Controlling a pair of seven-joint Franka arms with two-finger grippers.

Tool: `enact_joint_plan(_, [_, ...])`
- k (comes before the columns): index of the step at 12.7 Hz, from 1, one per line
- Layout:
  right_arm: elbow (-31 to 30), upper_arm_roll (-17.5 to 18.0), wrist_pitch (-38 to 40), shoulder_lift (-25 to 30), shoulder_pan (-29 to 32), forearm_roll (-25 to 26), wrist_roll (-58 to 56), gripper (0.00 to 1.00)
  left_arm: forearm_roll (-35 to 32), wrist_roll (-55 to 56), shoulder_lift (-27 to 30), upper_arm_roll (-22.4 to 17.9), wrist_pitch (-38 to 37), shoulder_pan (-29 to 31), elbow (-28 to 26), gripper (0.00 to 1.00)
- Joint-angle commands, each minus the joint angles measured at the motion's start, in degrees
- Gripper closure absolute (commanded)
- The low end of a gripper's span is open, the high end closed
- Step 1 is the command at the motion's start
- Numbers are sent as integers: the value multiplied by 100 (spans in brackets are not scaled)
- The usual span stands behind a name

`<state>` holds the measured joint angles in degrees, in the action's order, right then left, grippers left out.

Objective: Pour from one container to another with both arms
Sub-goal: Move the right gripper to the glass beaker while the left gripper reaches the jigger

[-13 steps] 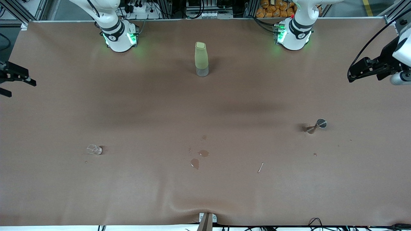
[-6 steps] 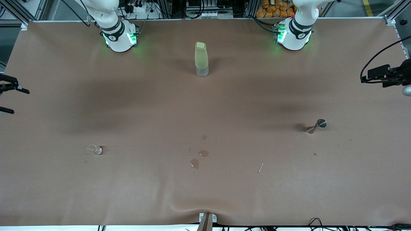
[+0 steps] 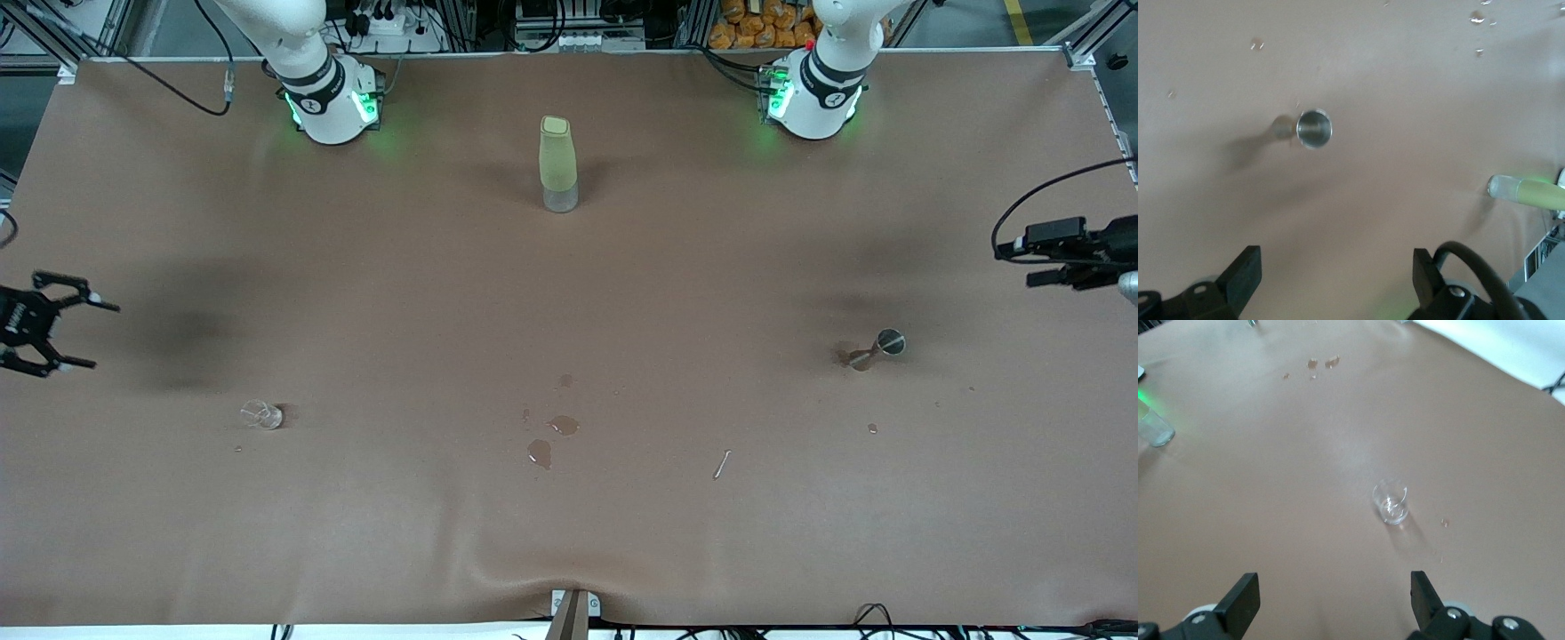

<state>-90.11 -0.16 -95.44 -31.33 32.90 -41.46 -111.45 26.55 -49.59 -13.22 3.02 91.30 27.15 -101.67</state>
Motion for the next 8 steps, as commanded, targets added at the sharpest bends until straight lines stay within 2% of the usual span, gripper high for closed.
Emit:
enact_joint_plan(1, [257, 87, 34, -574, 234, -519, -692, 0, 498, -1144, -495, 58, 107, 395, -72, 0])
enact_joint_plan(3, [230, 87, -1, -926, 296, -845, -1227, 0, 771, -2408, -1135, 58, 159, 685, 102, 0])
enact_joint_plan(7, [178, 96, -62, -1533, 226, -1521, -2115, 0, 1246, -4589, -2375, 67, 160, 906, 840, 0])
enact_joint_plan(8, [178, 96, -62, -1612, 148, -1540, -2249, 0, 1482, -5134, -2578, 58, 151, 906, 912, 0])
